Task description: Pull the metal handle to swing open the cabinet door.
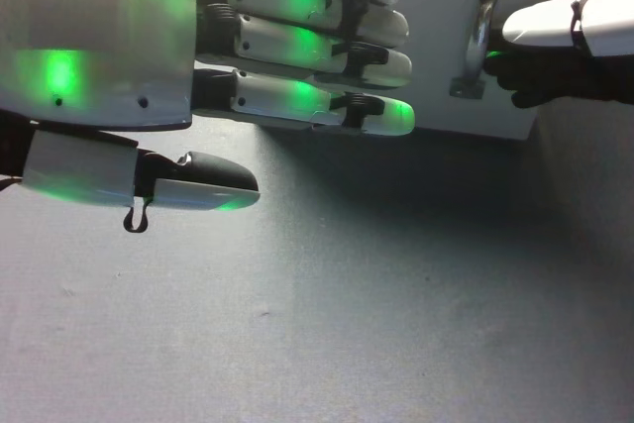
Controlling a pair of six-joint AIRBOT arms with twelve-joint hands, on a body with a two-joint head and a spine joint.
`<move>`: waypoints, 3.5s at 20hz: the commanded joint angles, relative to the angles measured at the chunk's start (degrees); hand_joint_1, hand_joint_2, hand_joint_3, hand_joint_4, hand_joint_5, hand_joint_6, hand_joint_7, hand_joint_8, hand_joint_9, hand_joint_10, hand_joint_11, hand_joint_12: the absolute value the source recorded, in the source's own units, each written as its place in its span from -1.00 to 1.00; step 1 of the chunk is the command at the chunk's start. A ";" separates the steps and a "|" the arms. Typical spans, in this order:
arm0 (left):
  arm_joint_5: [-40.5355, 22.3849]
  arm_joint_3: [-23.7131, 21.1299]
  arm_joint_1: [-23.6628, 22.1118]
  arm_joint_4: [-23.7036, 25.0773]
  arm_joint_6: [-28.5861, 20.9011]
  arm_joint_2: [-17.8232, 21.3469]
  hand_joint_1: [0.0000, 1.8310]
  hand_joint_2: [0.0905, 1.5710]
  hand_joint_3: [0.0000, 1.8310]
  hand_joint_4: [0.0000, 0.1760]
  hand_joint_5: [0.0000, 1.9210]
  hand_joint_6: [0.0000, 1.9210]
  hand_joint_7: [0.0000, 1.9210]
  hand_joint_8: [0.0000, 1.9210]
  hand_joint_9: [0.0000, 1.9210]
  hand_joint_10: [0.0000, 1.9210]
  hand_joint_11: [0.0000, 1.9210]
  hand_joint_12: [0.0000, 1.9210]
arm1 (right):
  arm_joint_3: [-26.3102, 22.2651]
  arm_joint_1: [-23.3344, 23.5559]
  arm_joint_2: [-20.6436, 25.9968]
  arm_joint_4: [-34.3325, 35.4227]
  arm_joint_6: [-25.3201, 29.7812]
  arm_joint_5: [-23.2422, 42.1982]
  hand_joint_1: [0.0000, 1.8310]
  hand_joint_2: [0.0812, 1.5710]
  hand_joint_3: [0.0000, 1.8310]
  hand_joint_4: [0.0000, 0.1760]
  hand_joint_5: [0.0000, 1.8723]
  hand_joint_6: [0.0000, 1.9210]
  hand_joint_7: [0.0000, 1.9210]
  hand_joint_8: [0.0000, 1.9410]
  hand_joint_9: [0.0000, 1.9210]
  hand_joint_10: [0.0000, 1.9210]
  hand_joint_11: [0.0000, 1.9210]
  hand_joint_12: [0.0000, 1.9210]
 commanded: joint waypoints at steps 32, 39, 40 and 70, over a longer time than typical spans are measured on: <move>-1.12 -0.15 -0.58 -5.66 0.28 0.43 -1.00 1.00 -0.92 -1.00 -0.70 -1.00 -0.67 -1.00 -0.71 -1.00 -1.00 -0.36 | -6.29 -5.23 9.89 -4.50 0.67 13.93 -1.00 0.91 -1.00 -1.00 -0.86 -1.00 -0.79 -1.00 -0.81 -1.00 -1.00 -0.46; -1.12 -0.15 -0.58 -5.66 0.28 0.43 -1.00 1.00 -0.93 -1.00 -0.69 -1.00 -0.67 -1.00 -0.70 -1.00 -1.00 -0.29 | -6.74 -7.28 12.40 -6.28 0.64 16.14 -1.00 0.89 -1.00 -1.00 -0.83 -1.00 -0.77 -1.00 -0.78 -1.00 -1.00 -0.35; -1.12 -0.15 -0.58 -5.66 0.28 0.43 -1.00 1.00 -0.93 -1.00 -0.70 -1.00 -0.67 -1.00 -0.70 -1.00 -1.00 -0.28 | -6.67 -7.34 12.62 -6.52 0.64 16.14 -1.00 0.90 -1.00 -1.00 -0.83 -1.00 -0.76 -1.00 -0.78 -1.00 -1.00 -0.32; -1.11 -0.15 -0.58 -5.67 0.28 0.43 -1.00 1.00 -0.95 -1.00 -0.73 -1.00 -0.70 -1.00 -0.73 -1.00 -1.00 -0.39 | 3.39 -8.92 11.79 -18.58 -6.67 16.11 -1.00 0.93 -1.00 -1.00 -0.82 -1.00 -0.76 -1.00 -0.80 -1.00 -1.00 -0.40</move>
